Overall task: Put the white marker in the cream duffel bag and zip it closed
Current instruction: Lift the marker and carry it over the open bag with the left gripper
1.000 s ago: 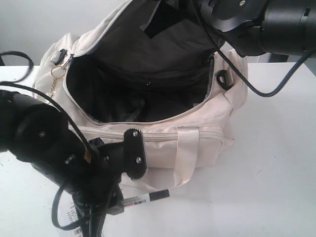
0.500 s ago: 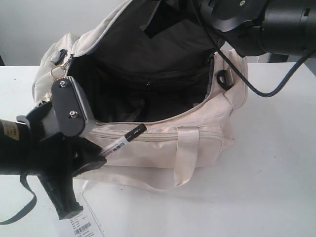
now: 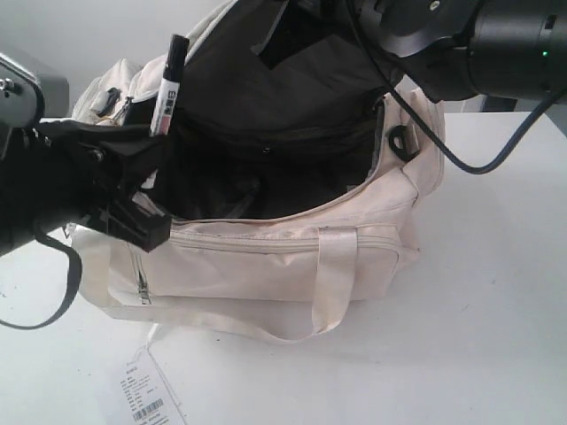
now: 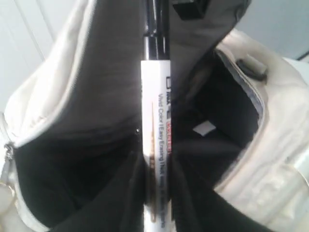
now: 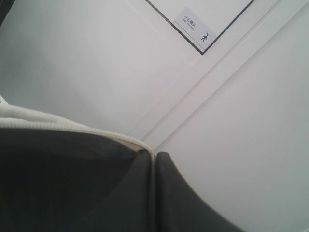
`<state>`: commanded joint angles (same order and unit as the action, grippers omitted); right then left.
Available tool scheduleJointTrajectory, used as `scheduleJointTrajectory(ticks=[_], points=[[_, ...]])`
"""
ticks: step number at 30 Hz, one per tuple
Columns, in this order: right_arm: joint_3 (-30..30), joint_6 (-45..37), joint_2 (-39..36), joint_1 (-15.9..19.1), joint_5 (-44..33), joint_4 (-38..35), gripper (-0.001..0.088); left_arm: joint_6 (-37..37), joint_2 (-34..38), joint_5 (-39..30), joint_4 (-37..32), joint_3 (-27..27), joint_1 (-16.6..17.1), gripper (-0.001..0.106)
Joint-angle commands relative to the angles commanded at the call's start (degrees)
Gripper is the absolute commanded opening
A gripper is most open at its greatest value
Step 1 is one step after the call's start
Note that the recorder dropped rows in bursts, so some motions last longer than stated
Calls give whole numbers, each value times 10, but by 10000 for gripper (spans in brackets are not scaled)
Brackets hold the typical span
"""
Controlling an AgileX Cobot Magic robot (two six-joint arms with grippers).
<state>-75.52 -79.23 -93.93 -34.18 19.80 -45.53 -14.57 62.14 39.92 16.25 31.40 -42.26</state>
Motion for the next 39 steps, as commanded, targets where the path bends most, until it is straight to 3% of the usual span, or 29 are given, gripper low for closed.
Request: scheduleJointTrajectory(ticks=[6,11,21,23,28,31,39], points=[[0,0,0,0,0,0,0,34,70,146,0,0,0,0],[0,0,0,0,-1,0,0,73,113,229,0,1,0,0],[0,0,0,0,-1,0,0,85,178,233,-6,49,0,8],[0,0,0,0,-1,0,0,85,185,233,-6,55,0,78],[0,0,0,0,-1,0,0,85,199,228,-6,69,0,414],[0,0,0,0,-1,0,0,85,203,228,-6,71,0,550],[0,0,0,0,-1,0,0,84,203,228,0,71,0,590]])
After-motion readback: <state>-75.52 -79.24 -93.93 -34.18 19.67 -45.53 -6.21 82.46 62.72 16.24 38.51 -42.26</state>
